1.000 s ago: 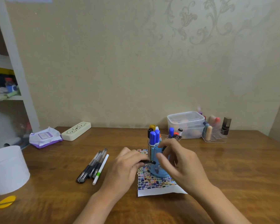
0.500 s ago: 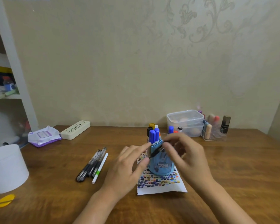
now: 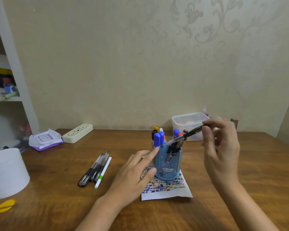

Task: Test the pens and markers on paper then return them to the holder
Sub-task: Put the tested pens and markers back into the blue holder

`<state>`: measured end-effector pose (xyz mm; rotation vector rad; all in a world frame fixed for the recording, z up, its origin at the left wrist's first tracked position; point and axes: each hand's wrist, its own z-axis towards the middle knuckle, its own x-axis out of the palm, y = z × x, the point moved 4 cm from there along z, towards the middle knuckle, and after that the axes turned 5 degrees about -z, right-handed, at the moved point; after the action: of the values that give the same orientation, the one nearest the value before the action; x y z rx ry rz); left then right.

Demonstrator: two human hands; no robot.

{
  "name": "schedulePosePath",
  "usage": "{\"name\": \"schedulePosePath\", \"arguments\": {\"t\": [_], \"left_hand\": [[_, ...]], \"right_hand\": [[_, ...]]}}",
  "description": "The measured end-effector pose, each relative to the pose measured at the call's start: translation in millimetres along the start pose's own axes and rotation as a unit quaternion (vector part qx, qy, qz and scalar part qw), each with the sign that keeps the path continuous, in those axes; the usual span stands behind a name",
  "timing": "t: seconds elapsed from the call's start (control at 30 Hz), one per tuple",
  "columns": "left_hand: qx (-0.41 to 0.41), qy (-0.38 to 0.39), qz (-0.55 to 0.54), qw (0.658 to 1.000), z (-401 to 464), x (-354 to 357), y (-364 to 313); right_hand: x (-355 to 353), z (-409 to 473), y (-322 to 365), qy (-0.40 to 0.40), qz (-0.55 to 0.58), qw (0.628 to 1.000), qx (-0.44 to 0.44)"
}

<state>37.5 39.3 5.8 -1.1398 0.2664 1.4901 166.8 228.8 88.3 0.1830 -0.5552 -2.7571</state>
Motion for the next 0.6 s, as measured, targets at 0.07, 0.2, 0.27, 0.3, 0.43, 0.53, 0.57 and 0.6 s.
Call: {"name": "schedulePosePath", "arguments": {"t": [0.07,0.2,0.27,0.3,0.43,0.53,0.57,0.6], "left_hand": [[0.000,0.003,-0.003,1.000,-0.1,0.1,0.1],[0.000,0.005,-0.007,1.000,0.6,-0.5,0.1],[0.001,0.005,-0.009,1.000,0.6,-0.4,-0.1],[0.001,0.006,-0.010,1.000,0.5,-0.5,-0.3],[-0.002,0.009,-0.020,1.000,-0.1,-1.3,-0.3],[-0.006,0.009,-0.023,1.000,0.1,-2.7,-1.2],[-0.006,0.009,-0.024,1.000,0.1,-3.2,-1.7],[-0.006,0.009,-0.026,1.000,0.0,-3.9,-2.3]], "right_hand": [[-1.2,0.6,0.6,-0.003,0.000,1.000,-0.001],[2.2,-2.7,1.0,0.025,-0.008,1.000,-0.011],[3.4,-4.4,1.4,0.030,-0.012,0.999,-0.025],[4.1,-5.1,1.5,0.032,-0.012,0.999,-0.030],[13.1,-10.9,1.0,0.062,-0.019,0.997,-0.043],[21.5,-17.6,0.9,0.101,-0.031,0.994,-0.036],[23.5,-19.4,1.1,0.113,-0.037,0.992,-0.033],[25.0,-21.1,1.6,0.122,-0.043,0.991,-0.031]]}}
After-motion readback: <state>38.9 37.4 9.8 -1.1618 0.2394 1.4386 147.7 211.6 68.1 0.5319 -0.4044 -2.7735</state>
